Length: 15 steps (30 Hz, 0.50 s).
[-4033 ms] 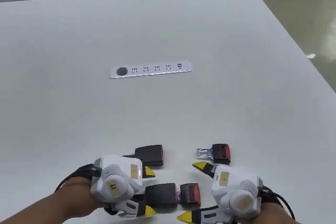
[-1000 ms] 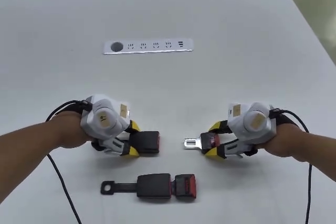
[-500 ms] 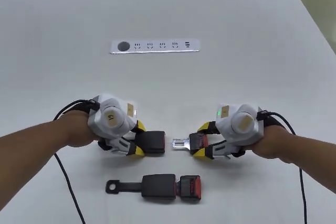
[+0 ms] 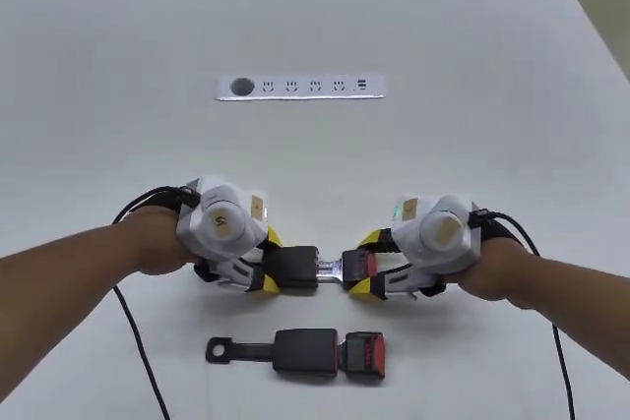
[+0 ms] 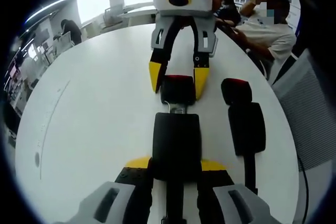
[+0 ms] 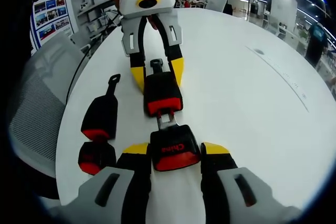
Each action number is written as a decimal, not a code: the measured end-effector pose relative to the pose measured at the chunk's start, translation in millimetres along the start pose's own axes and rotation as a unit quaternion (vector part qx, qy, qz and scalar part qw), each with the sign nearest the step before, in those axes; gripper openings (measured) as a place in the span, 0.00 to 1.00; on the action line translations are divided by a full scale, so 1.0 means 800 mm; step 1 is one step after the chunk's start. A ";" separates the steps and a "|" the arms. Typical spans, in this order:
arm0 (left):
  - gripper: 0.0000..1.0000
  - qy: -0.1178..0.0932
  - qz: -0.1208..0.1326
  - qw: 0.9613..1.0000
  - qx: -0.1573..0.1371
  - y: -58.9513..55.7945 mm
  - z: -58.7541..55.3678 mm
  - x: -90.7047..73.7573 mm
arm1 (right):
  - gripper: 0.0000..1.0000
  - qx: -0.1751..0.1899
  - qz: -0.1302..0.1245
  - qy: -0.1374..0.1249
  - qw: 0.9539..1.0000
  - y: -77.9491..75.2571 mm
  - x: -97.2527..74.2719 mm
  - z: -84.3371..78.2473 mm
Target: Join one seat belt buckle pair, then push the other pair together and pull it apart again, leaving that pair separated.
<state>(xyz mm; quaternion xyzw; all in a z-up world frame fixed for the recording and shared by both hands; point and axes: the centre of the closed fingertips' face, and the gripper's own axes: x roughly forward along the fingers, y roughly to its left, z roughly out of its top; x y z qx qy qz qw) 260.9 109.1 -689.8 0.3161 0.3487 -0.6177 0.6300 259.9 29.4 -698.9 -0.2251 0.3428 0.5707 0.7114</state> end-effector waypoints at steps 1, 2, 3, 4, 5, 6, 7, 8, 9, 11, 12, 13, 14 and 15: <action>0.33 0.000 0.000 1.000 -0.001 0.000 -0.001 0.001 | 0.35 0.002 0.008 -0.007 1.000 0.005 0.005 0.006; 0.33 0.002 0.000 1.000 0.002 0.000 -0.001 0.001 | 0.35 0.001 0.000 0.000 1.000 0.004 0.003 0.007; 0.33 0.002 0.001 1.000 -0.001 -0.001 -0.001 0.001 | 0.35 -0.010 0.003 0.001 1.000 0.006 0.002 0.006; 0.33 0.001 0.001 1.000 0.000 -0.001 -0.001 0.000 | 0.35 -0.003 0.004 0.000 1.000 0.004 -0.001 0.005; 0.33 -0.002 0.001 1.000 -0.001 -0.001 -0.001 0.001 | 0.35 -0.002 0.003 -0.001 1.000 0.004 -0.002 0.005; 0.33 -0.002 0.001 1.000 0.000 -0.002 -0.001 0.001 | 0.35 -0.008 0.002 0.001 1.000 0.005 -0.002 0.005; 0.33 -0.001 0.001 1.000 0.000 -0.002 -0.001 0.001 | 0.34 -0.008 0.001 0.003 1.000 0.005 -0.002 0.006; 0.33 0.000 -0.001 1.000 0.002 -0.003 0.000 0.001 | 0.34 -0.007 0.001 0.004 1.000 0.005 -0.003 0.007; 0.32 0.001 -0.001 1.000 0.004 -0.002 -0.001 0.002 | 0.34 -0.008 0.001 0.005 1.000 0.006 -0.004 0.007; 0.32 0.002 -0.003 1.000 0.004 -0.003 -0.001 0.003 | 0.34 -0.007 0.003 0.003 1.000 0.006 -0.005 0.006; 0.32 0.004 -0.003 1.000 0.005 -0.003 -0.001 0.003 | 0.34 -0.007 0.004 0.002 1.000 0.007 -0.004 0.007; 0.32 0.005 -0.003 1.000 0.006 -0.003 -0.001 0.003 | 0.34 -0.007 0.004 0.002 1.000 0.007 -0.004 0.007; 0.32 0.006 -0.003 1.000 0.006 -0.003 -0.002 0.004 | 0.34 -0.008 0.005 0.002 1.000 0.008 -0.004 0.009; 0.32 0.006 -0.003 1.000 0.005 -0.003 -0.002 0.004 | 0.34 -0.008 0.006 0.002 1.000 0.008 -0.005 0.009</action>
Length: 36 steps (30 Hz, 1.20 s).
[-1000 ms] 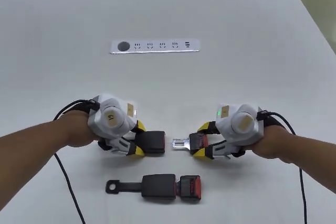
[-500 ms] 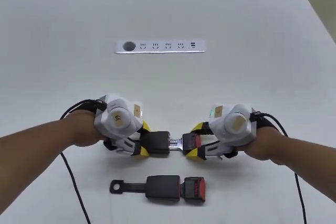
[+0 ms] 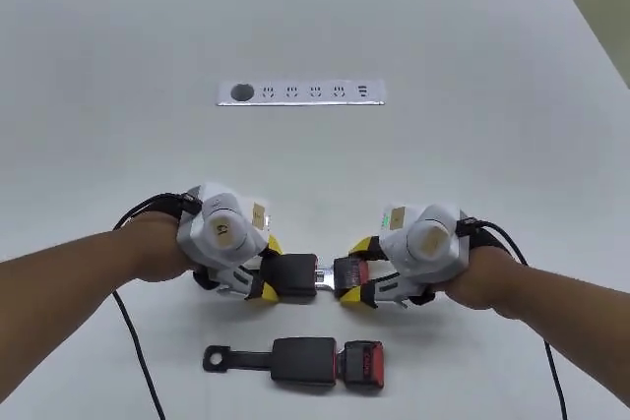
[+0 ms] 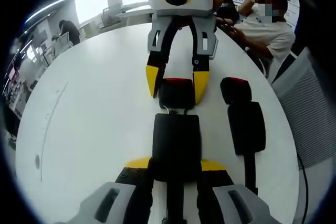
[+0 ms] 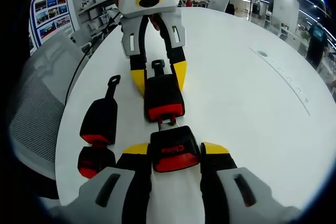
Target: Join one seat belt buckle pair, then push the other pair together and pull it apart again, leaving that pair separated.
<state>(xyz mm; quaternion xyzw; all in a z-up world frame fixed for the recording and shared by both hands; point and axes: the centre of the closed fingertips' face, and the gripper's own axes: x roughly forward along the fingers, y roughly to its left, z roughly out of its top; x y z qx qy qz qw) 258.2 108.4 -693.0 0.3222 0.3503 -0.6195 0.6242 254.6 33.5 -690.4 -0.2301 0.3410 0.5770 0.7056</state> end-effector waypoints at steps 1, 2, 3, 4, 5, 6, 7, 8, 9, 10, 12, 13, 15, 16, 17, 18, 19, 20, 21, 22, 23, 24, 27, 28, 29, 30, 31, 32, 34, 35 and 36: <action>0.32 0.000 0.000 1.000 0.000 -0.001 0.000 0.000 | 0.34 0.000 0.000 0.000 1.000 -0.001 0.001 0.000; 0.32 -0.001 0.000 1.000 0.001 -0.001 0.000 0.000 | 0.34 0.000 0.000 -0.002 1.000 -0.001 0.002 0.000; 0.32 -0.001 -0.001 1.000 0.001 -0.001 0.000 0.000 | 0.34 0.005 -0.001 -0.006 1.000 -0.002 0.006 0.003; 0.32 -0.001 -0.002 1.000 0.001 -0.001 0.001 0.001 | 0.34 0.002 -0.002 -0.006 1.000 -0.001 0.008 0.004; 0.32 0.002 -0.003 1.000 0.005 -0.001 0.000 0.002 | 0.34 0.002 -0.003 -0.007 1.000 0.001 0.011 0.007; 0.32 0.003 -0.003 1.000 0.005 0.000 0.000 0.003 | 0.34 0.003 -0.003 -0.007 1.000 0.002 0.011 0.007; 0.32 0.004 -0.003 1.000 0.005 0.000 0.000 0.004 | 0.34 0.002 -0.004 -0.006 1.000 0.000 0.012 0.007; 0.32 0.004 -0.003 1.000 0.005 0.000 0.000 0.003 | 0.34 0.002 -0.004 -0.006 1.000 0.000 0.011 0.006; 0.32 0.002 -0.003 1.000 0.004 0.000 0.000 0.004 | 0.33 0.003 -0.005 -0.007 1.000 0.000 0.011 0.007; 0.32 0.002 -0.003 1.000 0.004 0.001 0.000 0.004 | 0.33 0.002 -0.004 -0.007 1.000 0.000 0.011 0.007; 0.32 0.004 -0.003 1.000 0.003 0.001 -0.001 0.005 | 0.33 0.001 -0.004 -0.005 1.000 0.000 0.012 0.008; 0.32 0.004 -0.003 1.000 0.004 0.001 -0.001 0.005 | 0.33 0.000 -0.004 -0.005 1.000 -0.001 0.012 0.008; 0.32 0.005 -0.003 1.000 0.004 0.002 -0.001 0.005 | 0.33 0.001 -0.004 -0.004 1.000 -0.001 0.013 0.008; 0.32 0.004 -0.003 1.000 0.003 0.002 -0.001 0.005 | 0.33 0.001 -0.004 -0.004 1.000 -0.002 0.013 0.007; 0.32 0.005 -0.003 1.000 0.004 0.002 -0.001 0.005 | 0.33 0.000 -0.004 -0.004 1.000 -0.002 0.013 0.008; 0.32 0.005 -0.003 1.000 0.004 0.003 -0.001 0.005 | 0.33 0.000 -0.004 -0.003 1.000 -0.002 0.012 0.008; 0.32 0.005 -0.003 1.000 0.005 0.004 -0.001 0.005 | 0.33 0.000 -0.004 -0.003 1.000 -0.002 0.013 0.009; 0.32 0.005 -0.004 1.000 0.005 0.004 0.000 0.005 | 0.33 0.000 -0.005 -0.003 1.000 -0.002 0.012 0.009; 0.32 0.005 -0.004 1.000 0.005 0.004 0.000 0.005 | 0.33 0.000 -0.005 -0.003 1.000 -0.002 0.012 0.009; 0.32 0.005 -0.004 1.000 0.005 0.004 0.001 0.004 | 0.33 0.000 -0.004 -0.002 1.000 -0.002 0.012 0.009; 0.32 0.004 -0.004 1.000 0.005 0.003 0.001 0.004 | 0.33 -0.001 -0.004 -0.001 1.000 -0.002 0.012 0.010; 0.32 0.004 -0.004 1.000 0.005 0.003 0.002 0.003 | 0.33 -0.001 -0.004 -0.001 1.000 -0.002 0.012 0.010; 0.32 0.001 -0.004 1.000 0.004 0.004 0.002 0.003 | 0.34 -0.003 -0.003 -0.002 1.000 -0.003 0.012 0.011; 0.32 -0.001 -0.004 1.000 0.003 0.004 0.003 0.003 | 0.34 -0.003 -0.003 -0.002 1.000 -0.003 0.012 0.011; 0.32 -0.002 -0.004 1.000 0.003 0.004 0.003 0.003 | 0.34 -0.003 -0.003 -0.003 1.000 -0.003 0.013 0.011; 0.32 -0.003 -0.004 1.000 0.003 0.004 0.003 0.003 | 0.34 -0.003 -0.003 -0.003 1.000 -0.003 0.013 0.011; 0.32 -0.004 -0.004 1.000 0.002 0.004 0.003 0.003 | 0.34 -0.003 -0.003 -0.003 1.000 -0.003 0.014 0.011; 0.32 -0.006 -0.005 1.000 0.003 0.003 0.004 0.003 | 0.34 -0.003 -0.003 -0.003 1.000 -0.004 0.014 0.011; 0.32 -0.006 -0.004 1.000 0.003 0.003 0.004 0.003 | 0.34 -0.002 -0.004 -0.003 1.000 -0.003 0.014 0.012; 0.32 -0.005 -0.005 1.000 0.003 0.003 0.004 0.003 | 0.34 -0.002 -0.004 -0.003 1.000 -0.004 0.015 0.012; 0.32 -0.006 -0.005 1.000 0.003 0.003 0.004 0.002 | 0.34 -0.002 -0.004 -0.003 1.000 -0.004 0.015 0.012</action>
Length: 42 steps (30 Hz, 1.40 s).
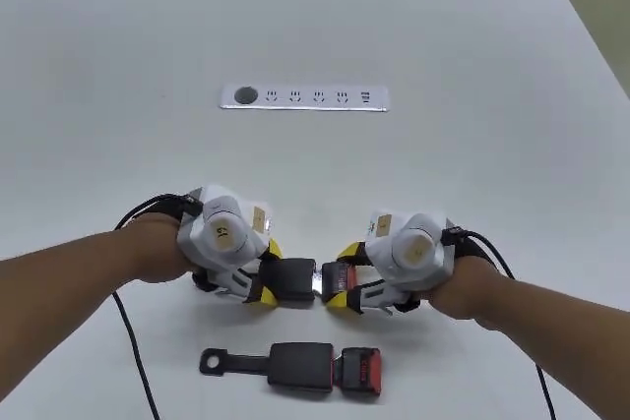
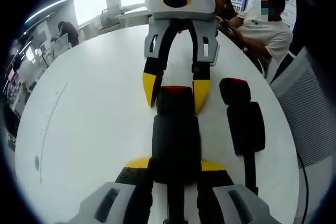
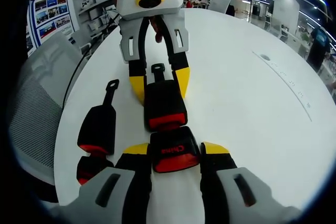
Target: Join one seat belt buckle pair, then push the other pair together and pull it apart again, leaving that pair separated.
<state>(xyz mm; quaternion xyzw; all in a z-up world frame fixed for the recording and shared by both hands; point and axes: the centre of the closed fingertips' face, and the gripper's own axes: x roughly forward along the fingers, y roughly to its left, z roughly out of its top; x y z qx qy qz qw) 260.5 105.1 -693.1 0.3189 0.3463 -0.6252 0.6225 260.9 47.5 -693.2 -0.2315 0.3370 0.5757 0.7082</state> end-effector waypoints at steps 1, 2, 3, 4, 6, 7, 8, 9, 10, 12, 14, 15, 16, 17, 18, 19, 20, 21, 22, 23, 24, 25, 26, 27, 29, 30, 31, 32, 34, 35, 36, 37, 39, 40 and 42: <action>0.32 -0.001 0.000 1.000 0.000 0.000 0.000 0.000 | 0.34 -0.001 0.000 0.000 1.000 0.000 0.000 0.001; 0.32 -0.001 0.000 1.000 0.000 0.000 0.000 0.000 | 0.34 -0.001 0.001 0.000 1.000 0.000 0.000 0.001; 0.32 -0.001 0.000 1.000 -0.001 0.000 0.000 0.000 | 0.34 -0.001 0.001 -0.001 1.000 0.001 0.000 0.001; 0.32 -0.001 0.000 1.000 0.000 0.000 0.000 0.000 | 0.34 -0.002 0.002 -0.001 1.000 0.001 0.000 0.002; 0.32 -0.002 -0.001 1.000 0.001 0.000 -0.001 0.000 | 0.34 -0.003 0.003 -0.002 1.000 0.001 0.000 0.002; 0.32 -0.003 -0.001 1.000 0.001 0.000 -0.001 -0.001 | 0.34 -0.003 0.004 -0.002 1.000 0.001 0.000 0.002; 0.32 -0.006 -0.001 1.000 0.001 0.000 -0.001 -0.001 | 0.34 -0.005 0.003 -0.002 1.000 0.001 0.001 0.002; 0.32 -0.007 -0.001 1.000 0.001 0.000 -0.001 -0.001 | 0.34 -0.004 0.003 -0.002 1.000 0.000 0.002 0.002; 0.32 -0.009 -0.001 1.000 0.001 0.000 -0.001 -0.001 | 0.34 -0.004 0.003 -0.002 1.000 0.000 0.002 0.002; 0.33 -0.010 -0.001 1.000 0.002 0.000 -0.001 -0.001 | 0.34 -0.005 0.003 -0.003 1.000 -0.001 0.002 0.002; 0.33 -0.010 -0.002 1.000 0.003 0.001 -0.001 -0.001 | 0.34 -0.005 0.005 -0.005 1.000 -0.001 0.002 0.001; 0.33 -0.010 -0.002 1.000 0.003 0.001 -0.001 -0.001 | 0.34 -0.005 0.005 -0.005 1.000 0.000 0.002 0.002; 0.33 -0.010 -0.002 1.000 0.003 0.001 -0.001 -0.002 | 0.34 -0.005 0.005 -0.006 1.000 0.000 0.002 0.002; 0.33 -0.012 -0.002 1.000 0.005 0.001 -0.002 -0.002 | 0.34 -0.005 0.005 -0.007 1.000 0.000 0.002 0.001; 0.33 -0.014 -0.003 1.000 0.006 0.000 -0.001 -0.002 | 0.34 -0.005 0.004 -0.007 1.000 0.000 0.002 0.001; 0.33 -0.015 -0.004 1.000 0.006 0.000 -0.001 -0.002 | 0.34 -0.005 0.004 -0.008 1.000 0.000 0.002 0.001; 0.33 -0.017 -0.005 1.000 0.006 0.000 -0.001 -0.002 | 0.34 -0.005 0.004 -0.010 1.000 0.000 0.002 0.000; 0.33 -0.020 -0.005 1.000 0.006 0.000 -0.001 -0.002 | 0.34 -0.004 0.003 -0.011 1.000 0.001 0.000 0.000; 0.33 -0.022 -0.005 1.000 0.005 0.000 -0.001 -0.002 | 0.34 -0.003 0.003 -0.011 1.000 0.001 0.000 -0.001; 0.33 -0.025 -0.005 1.000 0.004 0.000 -0.001 -0.002 | 0.34 -0.003 0.003 -0.011 1.000 0.000 0.000 -0.002; 0.33 -0.025 -0.005 1.000 0.006 -0.002 -0.001 -0.003 | 0.34 -0.004 0.003 -0.011 1.000 0.000 -0.001 -0.004; 0.33 -0.027 -0.005 1.000 0.006 -0.003 -0.001 -0.003 | 0.34 -0.003 0.003 -0.011 1.000 -0.001 -0.003 -0.005; 0.33 -0.028 -0.005 1.000 0.005 -0.002 -0.002 -0.004 | 0.34 -0.003 0.004 -0.012 1.000 -0.001 -0.004 -0.006; 0.33 -0.030 -0.006 1.000 0.005 -0.003 -0.003 -0.004 | 0.34 -0.004 0.003 -0.011 1.000 -0.003 -0.005 -0.008; 0.33 -0.033 -0.004 0.999 0.003 -0.001 -0.005 -0.005 | 0.34 -0.002 0.003 -0.011 1.000 0.000 -0.005 -0.010; 0.33 -0.033 -0.004 0.999 0.004 -0.001 -0.005 -0.004 | 0.34 -0.001 0.003 -0.012 1.000 0.002 -0.005 -0.011; 0.33 -0.033 -0.004 0.999 0.004 -0.001 -0.004 -0.004 | 0.34 -0.001 0.003 -0.013 1.000 0.001 -0.004 -0.009; 0.33 -0.033 -0.004 0.999 0.004 0.000 -0.004 -0.004 | 0.34 -0.002 0.003 -0.013 1.000 0.000 -0.003 -0.009; 0.33 -0.033 -0.004 0.999 0.004 -0.001 -0.004 -0.004 | 0.34 -0.002 0.004 -0.015 1.000 0.000 -0.003 -0.011; 0.33 -0.033 -0.004 0.999 0.003 -0.001 -0.004 -0.005 | 0.34 -0.001 0.005 -0.016 1.000 -0.002 -0.002 -0.013; 0.33 -0.033 -0.003 0.999 0.003 -0.001 -0.003 -0.005 | 0.34 -0.001 0.005 -0.018 1.000 -0.002 -0.003 -0.013; 0.33 -0.034 -0.003 0.999 0.002 -0.002 -0.003 -0.005 | 0.34 -0.002 0.006 -0.018 1.000 -0.002 -0.004 -0.012; 0.33 -0.035 -0.002 0.999 0.001 -0.001 -0.004 -0.004 | 0.34 -0.003 0.007 -0.018 1.000 -0.003 -0.004 -0.011; 0.33 -0.035 -0.002 0.999 0.000 0.000 -0.004 -0.004 | 0.34 -0.004 0.006 -0.018 1.000 -0.003 -0.004 -0.011; 0.33 -0.036 -0.001 0.999 -0.001 0.000 -0.004 -0.004 | 0.34 -0.003 0.006 -0.018 1.000 -0.004 -0.006 -0.012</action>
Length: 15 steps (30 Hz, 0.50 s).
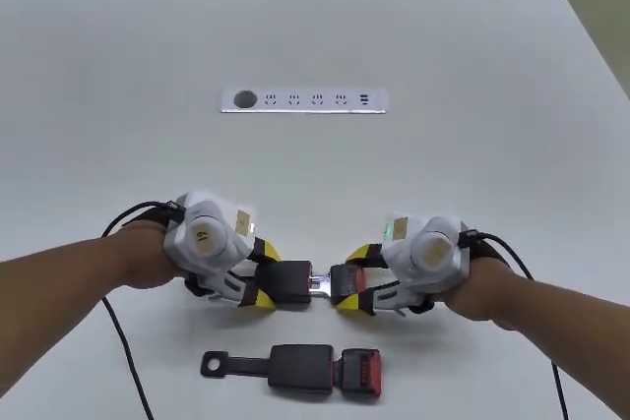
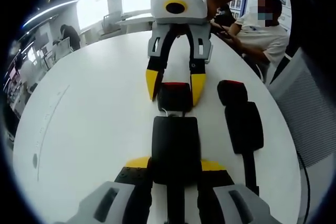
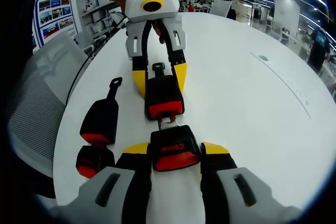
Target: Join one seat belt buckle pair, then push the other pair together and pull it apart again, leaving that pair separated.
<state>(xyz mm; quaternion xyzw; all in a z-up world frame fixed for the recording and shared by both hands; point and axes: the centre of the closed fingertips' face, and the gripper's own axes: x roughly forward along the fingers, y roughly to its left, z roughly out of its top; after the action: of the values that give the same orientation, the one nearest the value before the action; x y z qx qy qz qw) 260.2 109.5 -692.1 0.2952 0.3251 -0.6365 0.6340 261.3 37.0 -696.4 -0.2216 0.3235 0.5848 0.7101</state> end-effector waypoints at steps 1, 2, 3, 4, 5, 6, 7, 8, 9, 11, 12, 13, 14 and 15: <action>0.33 0.000 0.000 1.000 0.000 0.000 0.000 0.000 | 0.34 0.000 0.000 0.000 1.000 -0.001 -0.001 -0.001; 0.33 0.000 0.000 1.000 0.000 -0.001 0.001 0.000 | 0.34 0.000 0.000 0.001 1.000 -0.001 -0.001 -0.003; 0.33 0.001 0.000 1.000 0.000 -0.001 0.001 -0.001 | 0.34 0.000 -0.001 0.002 1.000 -0.001 -0.005 -0.006; 0.33 0.001 0.000 1.000 0.000 0.000 0.001 -0.001 | 0.34 0.001 -0.002 0.001 1.000 -0.002 -0.006 -0.008; 0.33 0.001 0.000 1.000 0.000 0.000 0.001 -0.001 | 0.34 0.003 -0.002 0.001 1.000 0.000 -0.011 -0.010; 0.33 0.001 0.001 1.000 -0.001 0.000 0.001 -0.001 | 0.34 0.005 -0.003 0.001 1.000 -0.001 -0.012 -0.012; 0.33 0.001 0.001 1.000 -0.002 0.000 0.001 -0.001 | 0.34 0.007 -0.005 0.001 1.000 -0.004 -0.014 -0.015; 0.33 0.001 0.001 1.000 -0.002 0.000 0.001 -0.001 | 0.34 0.007 -0.005 0.001 1.000 -0.005 -0.015 -0.017; 0.33 0.000 0.001 1.000 -0.002 -0.001 0.001 -0.001 | 0.34 0.009 -0.007 0.002 1.000 -0.005 -0.019 -0.020; 0.33 0.000 0.001 1.000 -0.002 -0.001 0.002 -0.001 | 0.34 0.010 -0.007 0.002 1.000 -0.005 -0.023 -0.023; 0.33 0.001 0.001 1.000 -0.002 -0.001 0.002 -0.001 | 0.34 0.011 -0.008 0.002 1.000 -0.006 -0.026 -0.025; 0.33 0.001 0.001 1.000 -0.003 -0.001 0.002 -0.001 | 0.34 0.011 -0.009 0.003 1.000 -0.008 -0.027 -0.027; 0.33 0.001 0.001 1.000 -0.003 0.000 0.001 0.000 | 0.34 0.010 -0.011 0.004 1.000 -0.011 -0.028 -0.030; 0.33 0.002 0.001 1.000 -0.003 0.000 0.000 0.000 | 0.34 0.011 -0.012 0.004 1.000 -0.012 -0.029 -0.032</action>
<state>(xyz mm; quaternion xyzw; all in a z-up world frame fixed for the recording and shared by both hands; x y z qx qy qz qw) 260.2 109.4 -691.6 0.2943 0.3279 -0.6343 0.6352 262.8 1.6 -698.1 -0.2199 0.3300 0.5721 0.7179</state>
